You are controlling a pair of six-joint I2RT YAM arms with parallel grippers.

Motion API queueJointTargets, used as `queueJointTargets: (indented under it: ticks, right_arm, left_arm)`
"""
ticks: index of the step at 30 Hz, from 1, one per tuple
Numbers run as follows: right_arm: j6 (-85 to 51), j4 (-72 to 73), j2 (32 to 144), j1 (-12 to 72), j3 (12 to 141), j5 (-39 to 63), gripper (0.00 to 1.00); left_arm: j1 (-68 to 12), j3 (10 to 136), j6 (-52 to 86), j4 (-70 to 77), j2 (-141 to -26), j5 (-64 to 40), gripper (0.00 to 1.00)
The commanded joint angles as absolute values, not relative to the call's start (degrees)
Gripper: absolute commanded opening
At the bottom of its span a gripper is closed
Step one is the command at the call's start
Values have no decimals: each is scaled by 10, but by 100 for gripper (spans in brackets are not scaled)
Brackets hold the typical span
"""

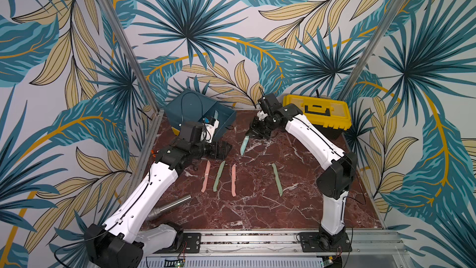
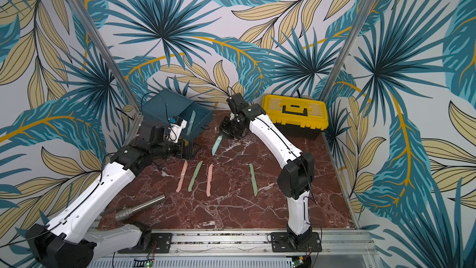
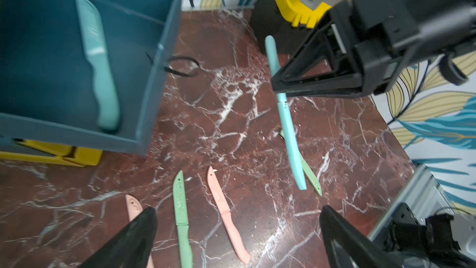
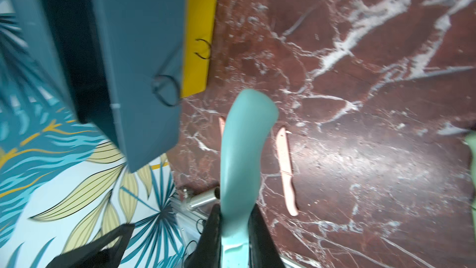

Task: Place the fruit knives into the drawer by color
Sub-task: Place the fruit knife in the drawer.

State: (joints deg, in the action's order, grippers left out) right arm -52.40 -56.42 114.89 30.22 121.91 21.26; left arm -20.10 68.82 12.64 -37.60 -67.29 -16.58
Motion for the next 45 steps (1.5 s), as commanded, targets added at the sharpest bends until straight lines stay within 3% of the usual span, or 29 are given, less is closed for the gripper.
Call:
queueJointTargets:
  ticks: [1,7,21,28,33,39,41,43,45]
  right_arm:
    - [-555,-536,1193,310,1276,260,0]
    - [-606,-453,1278,317,1390,310,0]
    - [-728,-262,1404,326,1473,341,1]
    - [-743,-234,1419,327,1478,341,41]
    - [-746,-225,1431,327,1517,347,46]
    - [-677,-249,1377,323,1487,346,42]
    - [-641,-250,1329,321,1418,334,29]
    - [-630,-229,1282,318,1337,325,19]
    - [-629,-206,1248,312,1262,323,6]
  left_arm:
    - [-173,741,93,-404,-686,-154,100]
    - [-126,795,83,-411,-729,-155,100]
    - [-96,792,112,-385,-749,-183,100]
    - [-91,799,115,-384,-757,-176,100]
    - [-79,844,130,-394,-788,-158,100]
    - [-63,978,158,-438,-876,-90,100]
    - [-61,1038,156,-466,-918,-74,95]
    - [-57,1096,156,-494,-962,-66,82]
    - [-52,1156,159,-520,-1007,-60,51]
